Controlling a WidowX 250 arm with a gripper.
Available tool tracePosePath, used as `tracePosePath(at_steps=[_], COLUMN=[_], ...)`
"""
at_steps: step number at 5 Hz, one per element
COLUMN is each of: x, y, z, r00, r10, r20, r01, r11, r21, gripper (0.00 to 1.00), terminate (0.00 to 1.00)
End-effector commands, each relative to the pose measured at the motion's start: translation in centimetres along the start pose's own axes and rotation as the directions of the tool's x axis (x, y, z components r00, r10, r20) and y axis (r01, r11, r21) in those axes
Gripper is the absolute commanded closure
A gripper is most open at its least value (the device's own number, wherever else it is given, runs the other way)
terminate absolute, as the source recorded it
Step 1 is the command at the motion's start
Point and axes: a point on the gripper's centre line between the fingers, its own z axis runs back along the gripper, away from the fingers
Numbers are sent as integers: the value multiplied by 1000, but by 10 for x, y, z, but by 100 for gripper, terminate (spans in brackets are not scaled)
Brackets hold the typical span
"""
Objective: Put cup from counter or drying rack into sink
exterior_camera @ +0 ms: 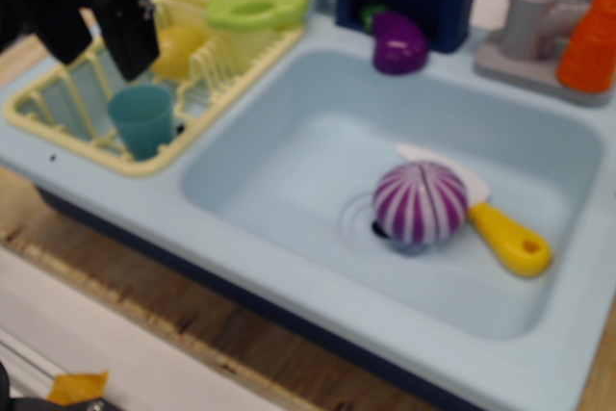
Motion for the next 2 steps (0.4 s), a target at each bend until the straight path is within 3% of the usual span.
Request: tracePosePath(at_steps=[1, 2], x=[1, -1], y=[-1, -3], z=[-12, -22], r00=[1000, 1000], r10=[-1, -3], r20=[3, -7], r01=[1, 3], r11=[1000, 1000], r21=[6, -7], gripper=[0, 0], terminate=[0, 0])
